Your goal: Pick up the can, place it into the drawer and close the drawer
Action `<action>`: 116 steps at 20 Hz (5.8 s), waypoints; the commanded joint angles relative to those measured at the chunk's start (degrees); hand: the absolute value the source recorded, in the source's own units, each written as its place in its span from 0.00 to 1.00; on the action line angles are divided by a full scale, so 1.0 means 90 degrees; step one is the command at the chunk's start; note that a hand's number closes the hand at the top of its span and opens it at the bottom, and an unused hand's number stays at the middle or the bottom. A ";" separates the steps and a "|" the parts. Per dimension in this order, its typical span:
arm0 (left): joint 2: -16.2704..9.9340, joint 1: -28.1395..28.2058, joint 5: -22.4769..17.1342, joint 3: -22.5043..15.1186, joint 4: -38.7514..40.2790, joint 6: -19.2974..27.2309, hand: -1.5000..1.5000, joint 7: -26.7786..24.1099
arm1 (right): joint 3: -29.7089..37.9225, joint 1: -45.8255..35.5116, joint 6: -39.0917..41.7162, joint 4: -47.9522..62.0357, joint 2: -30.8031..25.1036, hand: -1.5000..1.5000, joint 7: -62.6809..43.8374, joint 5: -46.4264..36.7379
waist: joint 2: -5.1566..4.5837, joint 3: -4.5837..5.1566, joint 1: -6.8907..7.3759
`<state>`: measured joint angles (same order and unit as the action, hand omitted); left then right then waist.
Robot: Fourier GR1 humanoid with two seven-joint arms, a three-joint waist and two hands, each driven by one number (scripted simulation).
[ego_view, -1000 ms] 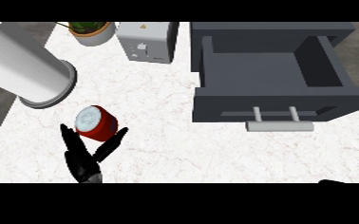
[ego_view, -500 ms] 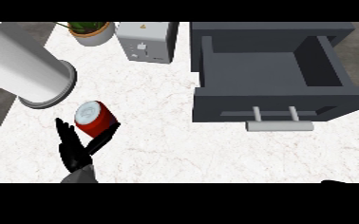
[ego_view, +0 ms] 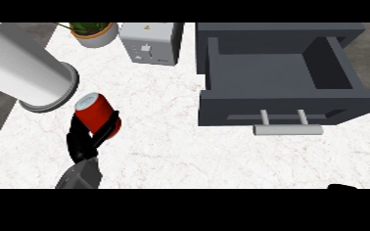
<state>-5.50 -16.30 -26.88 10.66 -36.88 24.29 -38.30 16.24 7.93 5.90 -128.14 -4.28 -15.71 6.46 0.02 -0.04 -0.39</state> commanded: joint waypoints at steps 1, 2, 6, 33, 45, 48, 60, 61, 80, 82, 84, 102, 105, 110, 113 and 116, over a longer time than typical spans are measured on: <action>0.0012 -0.0796 -0.0040 0.0188 0.0868 -0.0318 1.00 -0.0193 | 0.0212 -0.0526 -0.0063 0.0372 -0.0232 0.00 -0.0073 0.0094 | -0.0023 0.0010 -0.0021; 0.0037 -0.0078 0.0018 -0.0041 -0.0048 -0.0295 1.00 0.0002 | -0.0161 -0.0328 -0.0182 0.0113 0.0046 0.00 -0.0032 -0.0314 | -0.0001 0.0005 0.0029; -0.0065 -0.0883 -0.0041 0.0352 0.1313 -0.0695 1.00 -0.0679 | -0.0419 -0.0273 -0.0391 -0.0151 0.0327 0.00 -0.0112 -0.0544 | -0.0018 0.0010 -0.0011; 0.0110 -0.2836 0.1322 -0.1675 -0.1314 -0.1754 1.00 0.2995 | 0.0395 -0.0264 -0.0078 -0.0091 -0.0207 0.00 -0.0192 -0.0057 | 0.0044 -0.0003 0.0095; 0.0524 -0.4624 0.1611 -0.1758 -0.2164 -0.0700 1.00 0.5117 | 0.0776 -0.0907 -0.0092 0.0227 -0.0671 0.00 -0.0471 0.0177 | 0.0011 0.0001 0.0006; 0.0606 -0.5517 0.1700 -0.1750 -0.1529 -0.0463 1.00 0.5343 | 0.0326 -0.0880 -0.0232 0.0090 -0.0382 0.00 -0.0485 -0.0157 | -0.0018 0.0001 -0.0062; 0.0611 -0.7198 0.1304 -0.2012 0.0052 -0.0117 1.00 0.5592 | 0.0104 -0.0527 -0.0197 -0.0080 -0.0079 0.00 -0.0203 -0.0316 | -0.0043 -0.0002 -0.0166; 0.0611 -0.7176 0.1177 -0.2049 0.0216 -0.0167 1.00 0.5380 | 0.0256 -0.0627 -0.0204 -0.0257 -0.0212 0.00 -0.0424 -0.0114 | -0.0047 -0.0002 -0.0200; 0.0611 -0.8106 0.0094 -0.3176 0.1847 0.1103 0.00 0.4769 | -0.0090 -0.1043 -0.0295 -0.0352 -0.0269 0.00 -0.0785 -0.0222 | -0.0143 -0.0014 -0.0604; 0.0611 -0.8334 -0.0010 -0.3233 0.1935 0.1386 0.00 0.4949 | 0.0286 -0.1137 -0.0057 -0.0070 -0.0630 0.00 -0.0835 0.0145 | -0.0149 -0.0021 -0.0677; 0.0611 -0.8381 -0.0039 -0.3339 0.1962 0.1459 0.00 0.4852 | 0.0248 -0.1213 -0.0086 -0.0058 -0.0628 0.00 -0.0741 0.0042 | -0.0150 -0.0020 -0.0645; 0.0611 -0.8421 -0.0968 -0.3055 0.2006 0.1423 0.00 0.4200 | -0.1157 -0.2271 0.0240 0.1159 -0.1752 0.00 0.0510 -0.3153 | -0.0194 -0.0009 -0.0407; 0.0611 -0.8504 -0.0946 -0.2937 0.2176 0.1371 0.00 0.4035 | -0.1378 -0.2724 0.0106 0.1664 -0.1832 0.00 0.0630 -0.3668 | -0.0180 -0.0004 -0.0232; 0.0611 -0.8659 -0.0769 -0.3112 0.2388 0.1305 0.00 0.4079 | -0.2280 -0.3167 -0.0484 0.2708 -0.1454 0.00 0.0833 -0.4981 | -0.0173 -0.0007 -0.0100; 0.0610 -0.8724 -0.0697 -0.3070 0.2353 0.1315 0.00 0.4262 | -0.2593 -0.3048 -0.0666 0.3343 -0.1497 0.00 0.1141 -0.5591 | -0.0089 -0.0002 0.0006; 0.0483 -0.8753 -0.0772 -0.2894 0.2329 0.1100 0.00 0.4288 | -0.2567 -0.3446 -0.0968 0.4275 -0.1469 0.00 0.1356 -0.5942 | -0.0098 -0.0002 0.0032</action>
<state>-0.30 -94.73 -33.66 -16.49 -15.80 35.74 -0.30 -4.77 -19.99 -0.03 -97.38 -18.22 -4.55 -41.40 -1.11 -0.09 -0.77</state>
